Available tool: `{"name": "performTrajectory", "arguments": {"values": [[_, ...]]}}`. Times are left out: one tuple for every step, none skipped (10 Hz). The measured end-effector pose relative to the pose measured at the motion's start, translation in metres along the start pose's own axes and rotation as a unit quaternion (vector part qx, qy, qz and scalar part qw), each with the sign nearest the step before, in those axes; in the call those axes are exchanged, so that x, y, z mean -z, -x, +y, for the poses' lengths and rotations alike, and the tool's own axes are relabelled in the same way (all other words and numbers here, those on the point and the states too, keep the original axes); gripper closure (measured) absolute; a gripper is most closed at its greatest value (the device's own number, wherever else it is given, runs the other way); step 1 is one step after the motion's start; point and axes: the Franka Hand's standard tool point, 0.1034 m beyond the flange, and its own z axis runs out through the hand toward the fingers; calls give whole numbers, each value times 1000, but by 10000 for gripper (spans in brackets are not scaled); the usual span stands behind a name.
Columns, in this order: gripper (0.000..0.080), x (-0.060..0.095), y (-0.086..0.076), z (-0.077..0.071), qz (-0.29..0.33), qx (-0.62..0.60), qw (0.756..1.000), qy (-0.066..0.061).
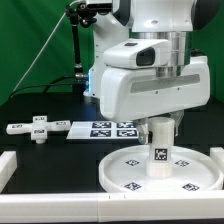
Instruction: Assemble round table
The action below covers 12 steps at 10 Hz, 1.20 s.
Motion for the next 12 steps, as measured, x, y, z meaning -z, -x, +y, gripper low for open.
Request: {"name": "performTrajectory", "arguments": {"values": [[390,0,0,0,0,-20,1000,0],[390,0,0,0,1,-66,998,-4],[390,0,0,-1,2,-130,991,-9],[390,0,0,-1,2,-185,983,-13],[390,0,0,-2,0,-243,970,-14],[390,0,0,-3,0,-303,953,-13],[390,0,0,-3,0,-318,948,-14],[390,0,0,-3,0,-358,934,-17],[390,0,0,-3,-1,-391,920,-20],[390,0,0,-2,-2,-442,897,-26],[390,0,1,-2,-4,-492,870,-34],[390,0,0,-2,-6,-531,846,-41]]}}
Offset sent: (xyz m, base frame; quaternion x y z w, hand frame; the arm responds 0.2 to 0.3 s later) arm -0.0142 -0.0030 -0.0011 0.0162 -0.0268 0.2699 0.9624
